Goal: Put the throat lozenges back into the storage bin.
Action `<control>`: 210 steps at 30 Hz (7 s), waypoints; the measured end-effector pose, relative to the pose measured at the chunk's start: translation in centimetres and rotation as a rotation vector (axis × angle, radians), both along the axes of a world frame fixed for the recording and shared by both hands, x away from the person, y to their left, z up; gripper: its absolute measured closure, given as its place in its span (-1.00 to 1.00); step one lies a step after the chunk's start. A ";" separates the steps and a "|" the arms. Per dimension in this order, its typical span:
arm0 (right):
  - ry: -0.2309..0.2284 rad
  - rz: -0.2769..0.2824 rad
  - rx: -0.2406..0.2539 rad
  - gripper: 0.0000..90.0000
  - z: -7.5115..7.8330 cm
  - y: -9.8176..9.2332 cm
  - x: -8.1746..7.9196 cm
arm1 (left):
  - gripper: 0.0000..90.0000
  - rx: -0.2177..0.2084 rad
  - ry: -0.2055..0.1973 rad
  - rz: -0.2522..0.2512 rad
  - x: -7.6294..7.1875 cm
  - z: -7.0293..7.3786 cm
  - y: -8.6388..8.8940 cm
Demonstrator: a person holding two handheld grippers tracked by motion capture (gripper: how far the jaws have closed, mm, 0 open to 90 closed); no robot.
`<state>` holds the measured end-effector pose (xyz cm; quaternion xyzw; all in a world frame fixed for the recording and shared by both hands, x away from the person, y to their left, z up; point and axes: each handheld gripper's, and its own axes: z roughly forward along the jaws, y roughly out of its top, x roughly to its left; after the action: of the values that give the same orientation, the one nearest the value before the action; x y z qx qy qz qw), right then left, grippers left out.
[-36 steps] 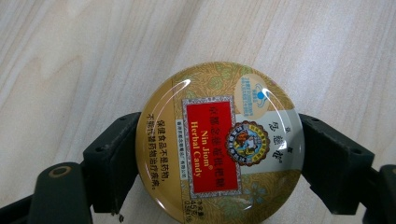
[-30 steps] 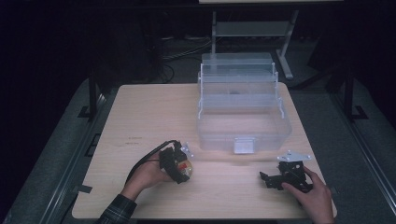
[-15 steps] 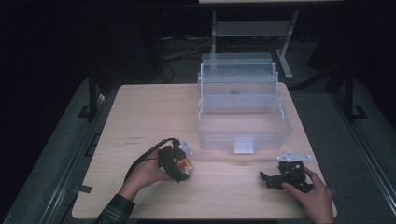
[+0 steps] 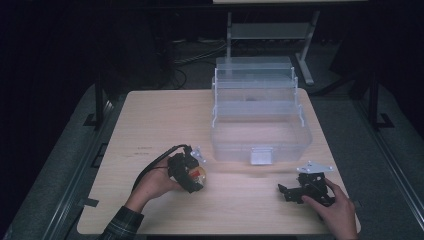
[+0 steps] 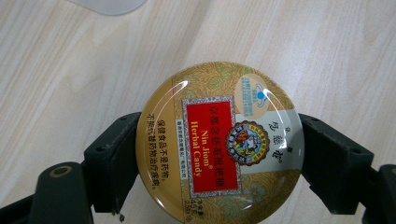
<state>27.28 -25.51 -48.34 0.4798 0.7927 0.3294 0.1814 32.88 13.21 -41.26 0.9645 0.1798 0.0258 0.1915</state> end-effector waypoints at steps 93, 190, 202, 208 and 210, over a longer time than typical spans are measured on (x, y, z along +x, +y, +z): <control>0.001 0.000 0.002 -1.00 0.0 0.0 0.0 | -0.56 -0.087 -0.098 -0.031 5.0 9.5 -4.5; 0.000 0.000 0.001 -1.00 0.0 0.0 0.0 | -0.58 -0.113 -0.127 0.029 10.3 8.4 -7.3; 0.000 0.001 0.001 -1.00 0.0 0.0 0.0 | -0.59 -0.124 -0.149 0.040 9.1 8.9 -5.4; -0.002 0.002 0.000 -1.00 0.0 0.0 0.0 | -0.67 -0.133 -0.164 0.063 8.7 8.7 -4.2; -0.001 0.001 0.001 -1.00 0.0 0.0 0.0 | -0.71 -0.144 -0.163 0.067 8.6 8.7 -3.8</control>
<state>27.28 -25.52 -48.34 0.4791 0.7927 0.3303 0.1814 41.45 9.38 -32.56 0.9365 0.1971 0.0976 0.2732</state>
